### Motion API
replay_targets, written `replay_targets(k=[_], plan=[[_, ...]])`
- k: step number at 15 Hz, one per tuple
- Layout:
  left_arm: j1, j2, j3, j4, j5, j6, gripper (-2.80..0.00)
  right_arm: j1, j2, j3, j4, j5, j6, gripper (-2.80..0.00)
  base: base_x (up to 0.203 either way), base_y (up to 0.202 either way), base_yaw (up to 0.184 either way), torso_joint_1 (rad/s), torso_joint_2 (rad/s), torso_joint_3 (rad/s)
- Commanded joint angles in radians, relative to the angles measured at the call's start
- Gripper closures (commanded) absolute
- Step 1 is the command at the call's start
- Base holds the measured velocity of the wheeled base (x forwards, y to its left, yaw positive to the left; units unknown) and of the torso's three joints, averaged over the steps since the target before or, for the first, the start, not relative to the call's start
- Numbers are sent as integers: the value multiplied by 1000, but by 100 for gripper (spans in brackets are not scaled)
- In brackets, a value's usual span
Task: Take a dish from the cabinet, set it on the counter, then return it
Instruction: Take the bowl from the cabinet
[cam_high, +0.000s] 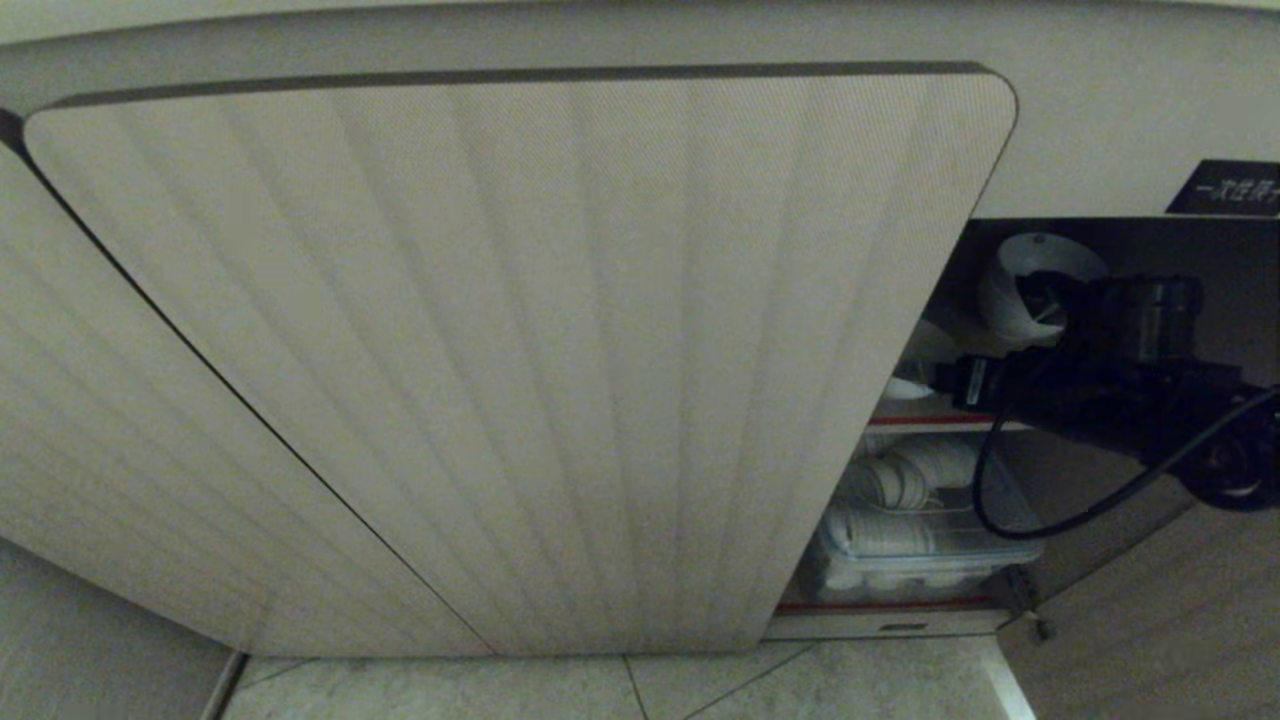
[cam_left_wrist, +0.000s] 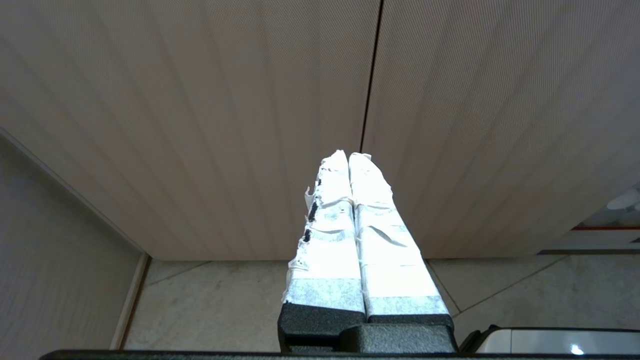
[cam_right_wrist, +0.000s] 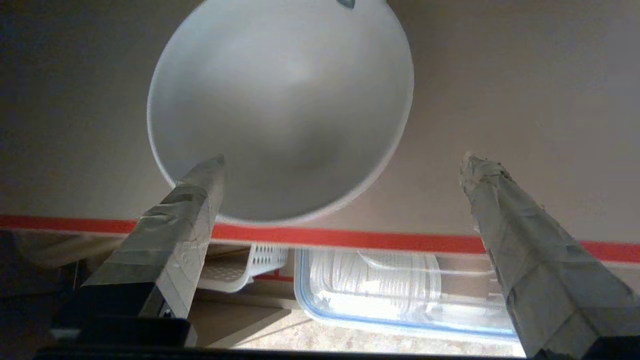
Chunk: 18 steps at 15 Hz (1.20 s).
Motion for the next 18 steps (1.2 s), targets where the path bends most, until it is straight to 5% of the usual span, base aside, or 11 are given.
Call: replay_targets(k=[1, 18], plan=[[0, 0, 0, 0, 0, -2, 0, 0, 13, -11, 0, 1, 2, -280, 0, 0, 0, 0, 0, 0], [0, 0, 0, 0, 0, 0, 0, 0, 64, -112, 102, 1, 4, -280, 0, 0, 0, 0, 0, 0]])
